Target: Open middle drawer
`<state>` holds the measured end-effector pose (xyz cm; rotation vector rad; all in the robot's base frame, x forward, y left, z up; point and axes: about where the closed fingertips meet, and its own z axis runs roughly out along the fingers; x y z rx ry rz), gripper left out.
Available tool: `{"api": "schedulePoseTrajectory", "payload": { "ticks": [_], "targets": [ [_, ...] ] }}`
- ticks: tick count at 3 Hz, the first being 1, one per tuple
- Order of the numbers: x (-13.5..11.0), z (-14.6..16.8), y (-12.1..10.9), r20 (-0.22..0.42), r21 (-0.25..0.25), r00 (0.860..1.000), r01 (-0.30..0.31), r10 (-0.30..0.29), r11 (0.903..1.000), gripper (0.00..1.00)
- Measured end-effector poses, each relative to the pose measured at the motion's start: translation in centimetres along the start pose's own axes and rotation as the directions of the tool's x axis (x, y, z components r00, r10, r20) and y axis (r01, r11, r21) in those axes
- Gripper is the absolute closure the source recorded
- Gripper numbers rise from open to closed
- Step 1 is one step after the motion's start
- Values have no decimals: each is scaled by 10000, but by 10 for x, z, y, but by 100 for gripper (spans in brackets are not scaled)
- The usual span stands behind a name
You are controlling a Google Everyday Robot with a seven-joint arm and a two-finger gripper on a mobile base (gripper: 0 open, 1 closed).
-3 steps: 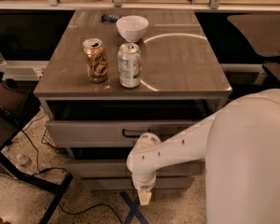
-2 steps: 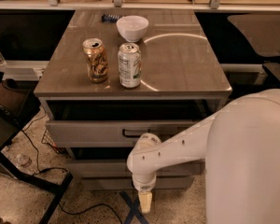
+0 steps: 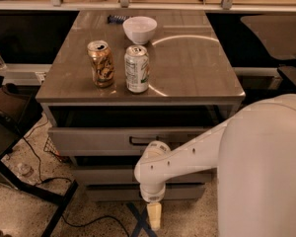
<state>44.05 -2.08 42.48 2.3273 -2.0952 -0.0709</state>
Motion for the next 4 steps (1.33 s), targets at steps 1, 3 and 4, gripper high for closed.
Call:
{"api": "schedulePoseTrajectory", "payload": {
  "ticks": [1,3,4],
  "targets": [
    [0,-7,-12,-6,510,9998,181,-181,9985,0],
    [3,0,-14,-333,388,9994,41,-28,9992,0],
    [9,11,-17,-486,208,9987,-152,162,9997,2]
  ]
}}
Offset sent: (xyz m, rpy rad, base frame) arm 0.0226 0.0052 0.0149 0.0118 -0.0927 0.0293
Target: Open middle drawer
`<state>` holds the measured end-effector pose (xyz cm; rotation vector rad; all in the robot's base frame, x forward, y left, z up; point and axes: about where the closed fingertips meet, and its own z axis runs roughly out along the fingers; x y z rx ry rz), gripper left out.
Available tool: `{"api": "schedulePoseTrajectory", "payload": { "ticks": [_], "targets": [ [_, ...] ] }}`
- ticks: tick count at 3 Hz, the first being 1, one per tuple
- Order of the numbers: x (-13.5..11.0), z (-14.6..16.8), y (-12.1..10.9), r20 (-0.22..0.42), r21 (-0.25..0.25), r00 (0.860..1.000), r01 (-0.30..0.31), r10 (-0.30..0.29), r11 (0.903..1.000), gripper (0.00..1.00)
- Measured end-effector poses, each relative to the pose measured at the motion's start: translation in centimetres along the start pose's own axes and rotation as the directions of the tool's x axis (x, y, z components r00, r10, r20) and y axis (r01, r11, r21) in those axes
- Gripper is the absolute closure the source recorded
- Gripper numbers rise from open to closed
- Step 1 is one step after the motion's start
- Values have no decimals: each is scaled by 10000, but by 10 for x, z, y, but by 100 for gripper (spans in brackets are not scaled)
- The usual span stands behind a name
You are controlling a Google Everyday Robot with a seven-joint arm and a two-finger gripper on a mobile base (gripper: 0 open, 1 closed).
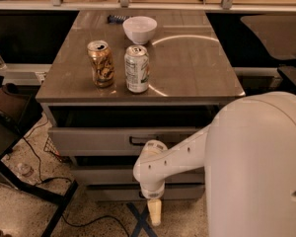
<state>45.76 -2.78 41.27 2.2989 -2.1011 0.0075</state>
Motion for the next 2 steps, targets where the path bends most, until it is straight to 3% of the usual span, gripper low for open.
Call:
{"api": "schedulePoseTrajectory", "payload": {
  "ticks": [1,2],
  "targets": [
    [0,0,1,2,-7,10000,9,-9,10000,25],
    [1,1,2,-9,-38,10000,7,-7,10000,56]
  ]
}}
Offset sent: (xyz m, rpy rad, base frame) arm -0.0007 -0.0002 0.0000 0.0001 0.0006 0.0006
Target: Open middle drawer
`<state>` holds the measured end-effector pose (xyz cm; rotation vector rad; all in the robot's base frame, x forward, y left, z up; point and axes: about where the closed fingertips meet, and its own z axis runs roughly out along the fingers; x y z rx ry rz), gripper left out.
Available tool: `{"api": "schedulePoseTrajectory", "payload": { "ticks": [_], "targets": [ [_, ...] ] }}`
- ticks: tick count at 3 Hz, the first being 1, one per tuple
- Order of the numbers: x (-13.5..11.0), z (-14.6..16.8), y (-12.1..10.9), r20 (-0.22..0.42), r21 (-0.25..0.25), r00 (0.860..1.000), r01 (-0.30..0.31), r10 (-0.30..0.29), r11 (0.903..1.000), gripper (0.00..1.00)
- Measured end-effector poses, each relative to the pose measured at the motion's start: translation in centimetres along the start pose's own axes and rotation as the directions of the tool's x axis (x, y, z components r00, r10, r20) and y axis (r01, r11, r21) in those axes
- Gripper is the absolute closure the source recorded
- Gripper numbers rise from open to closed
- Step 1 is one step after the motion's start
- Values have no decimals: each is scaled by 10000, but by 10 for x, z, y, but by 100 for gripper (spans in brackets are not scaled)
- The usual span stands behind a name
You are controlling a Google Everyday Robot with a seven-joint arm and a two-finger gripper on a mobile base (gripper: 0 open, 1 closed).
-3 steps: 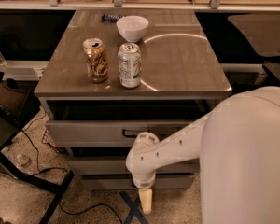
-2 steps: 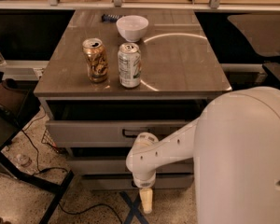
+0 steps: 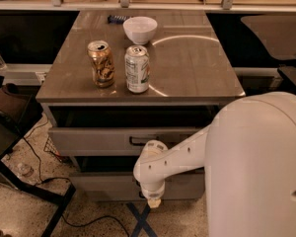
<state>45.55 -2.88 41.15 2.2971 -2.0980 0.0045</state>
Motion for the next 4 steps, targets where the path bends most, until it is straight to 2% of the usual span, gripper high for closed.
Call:
{"api": "schedulePoseTrajectory", "payload": {
  "ticks": [2,4],
  "targets": [
    [1,1,1,-12,-34,10000,2,-2,10000,100],
    [1,1,1,-11,-35,10000,3,-3,10000,100]
  ]
}}
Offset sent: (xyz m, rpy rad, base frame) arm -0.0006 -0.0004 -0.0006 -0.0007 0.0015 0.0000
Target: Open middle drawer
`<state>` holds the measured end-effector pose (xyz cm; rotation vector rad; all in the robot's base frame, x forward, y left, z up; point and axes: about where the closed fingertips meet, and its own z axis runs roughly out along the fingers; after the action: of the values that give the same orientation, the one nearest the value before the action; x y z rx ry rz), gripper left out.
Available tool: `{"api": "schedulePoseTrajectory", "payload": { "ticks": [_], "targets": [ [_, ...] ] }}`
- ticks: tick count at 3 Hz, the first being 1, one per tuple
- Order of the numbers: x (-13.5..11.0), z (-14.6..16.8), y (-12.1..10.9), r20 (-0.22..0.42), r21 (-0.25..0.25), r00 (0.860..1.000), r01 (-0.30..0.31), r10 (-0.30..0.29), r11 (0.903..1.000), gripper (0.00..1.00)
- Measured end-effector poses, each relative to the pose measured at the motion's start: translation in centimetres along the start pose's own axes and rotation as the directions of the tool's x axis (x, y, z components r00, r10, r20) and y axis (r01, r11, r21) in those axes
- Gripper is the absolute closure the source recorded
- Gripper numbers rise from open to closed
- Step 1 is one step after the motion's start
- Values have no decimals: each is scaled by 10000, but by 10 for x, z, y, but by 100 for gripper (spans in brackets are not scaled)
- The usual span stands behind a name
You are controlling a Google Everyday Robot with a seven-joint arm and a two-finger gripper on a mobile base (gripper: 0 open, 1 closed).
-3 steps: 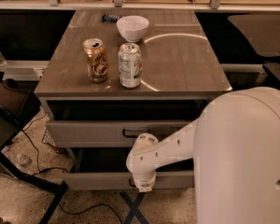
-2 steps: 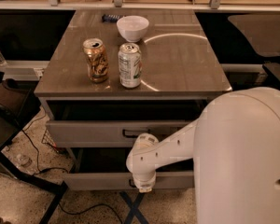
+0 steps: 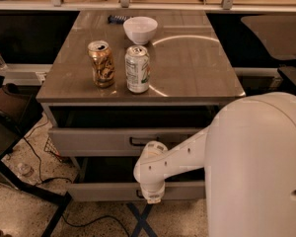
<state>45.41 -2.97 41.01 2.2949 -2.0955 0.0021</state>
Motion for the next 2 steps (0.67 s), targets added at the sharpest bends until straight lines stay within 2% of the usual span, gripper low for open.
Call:
{"api": "schedulePoseTrajectory", "payload": {
  "ticks": [2],
  "targets": [
    [0,0,0,0,0,10000,0,0,10000,100]
  ]
}}
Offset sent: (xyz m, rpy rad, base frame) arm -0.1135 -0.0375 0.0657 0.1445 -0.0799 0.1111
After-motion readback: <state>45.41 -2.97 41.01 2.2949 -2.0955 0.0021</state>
